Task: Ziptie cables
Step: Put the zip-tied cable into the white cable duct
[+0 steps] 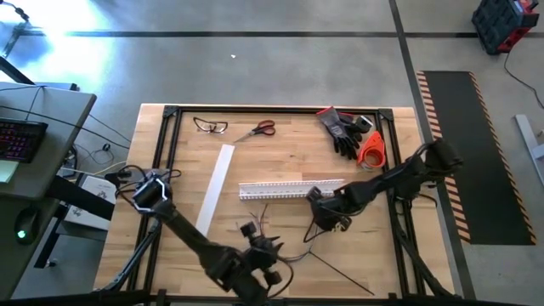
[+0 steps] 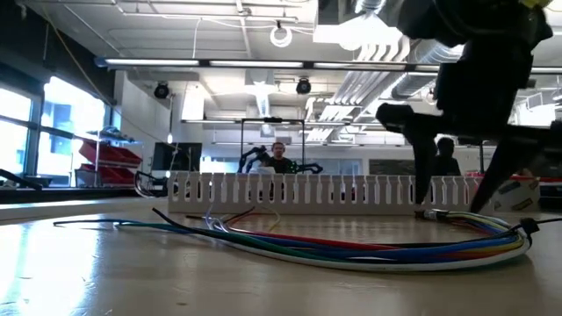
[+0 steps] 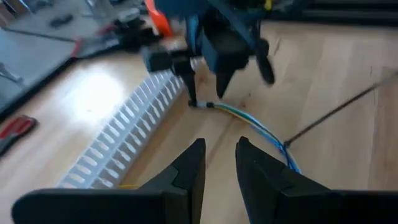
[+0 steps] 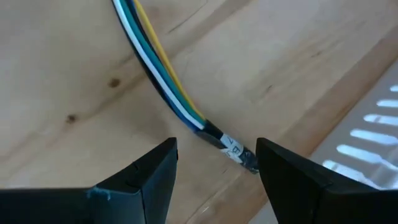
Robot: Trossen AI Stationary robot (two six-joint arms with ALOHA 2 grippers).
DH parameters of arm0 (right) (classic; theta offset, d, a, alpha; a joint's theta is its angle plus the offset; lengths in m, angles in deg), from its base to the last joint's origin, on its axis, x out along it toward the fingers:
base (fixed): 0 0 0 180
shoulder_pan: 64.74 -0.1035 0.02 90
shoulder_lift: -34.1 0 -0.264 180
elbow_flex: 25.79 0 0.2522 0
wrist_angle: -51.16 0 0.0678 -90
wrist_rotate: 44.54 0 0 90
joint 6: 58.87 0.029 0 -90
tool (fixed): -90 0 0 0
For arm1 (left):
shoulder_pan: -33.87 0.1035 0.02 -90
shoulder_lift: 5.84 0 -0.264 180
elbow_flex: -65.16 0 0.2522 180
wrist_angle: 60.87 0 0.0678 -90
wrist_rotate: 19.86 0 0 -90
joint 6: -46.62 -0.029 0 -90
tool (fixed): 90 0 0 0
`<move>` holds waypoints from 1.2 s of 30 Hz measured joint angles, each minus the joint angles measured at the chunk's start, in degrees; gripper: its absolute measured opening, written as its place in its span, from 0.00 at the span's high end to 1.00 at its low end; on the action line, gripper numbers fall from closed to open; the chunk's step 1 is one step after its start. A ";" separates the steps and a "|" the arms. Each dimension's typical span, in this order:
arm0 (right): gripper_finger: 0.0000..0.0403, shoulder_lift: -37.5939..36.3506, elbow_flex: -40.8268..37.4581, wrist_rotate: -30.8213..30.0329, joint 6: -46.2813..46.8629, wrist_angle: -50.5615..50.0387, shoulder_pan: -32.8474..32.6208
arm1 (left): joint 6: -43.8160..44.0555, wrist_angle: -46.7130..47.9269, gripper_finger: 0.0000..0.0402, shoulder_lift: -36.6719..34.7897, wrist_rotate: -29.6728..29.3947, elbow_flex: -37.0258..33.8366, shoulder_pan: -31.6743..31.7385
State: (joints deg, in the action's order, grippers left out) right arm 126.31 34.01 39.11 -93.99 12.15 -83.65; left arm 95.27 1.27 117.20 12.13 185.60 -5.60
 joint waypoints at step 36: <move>1.00 -15.64 5.44 -37.16 53.18 -25.86 -31.77 | -26.62 -19.22 0.52 9.40 14.27 0.02 6.27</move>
State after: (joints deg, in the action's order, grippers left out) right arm 110.67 39.45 1.94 -40.81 -13.71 -115.42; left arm 68.64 -17.96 126.60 26.40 185.62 0.68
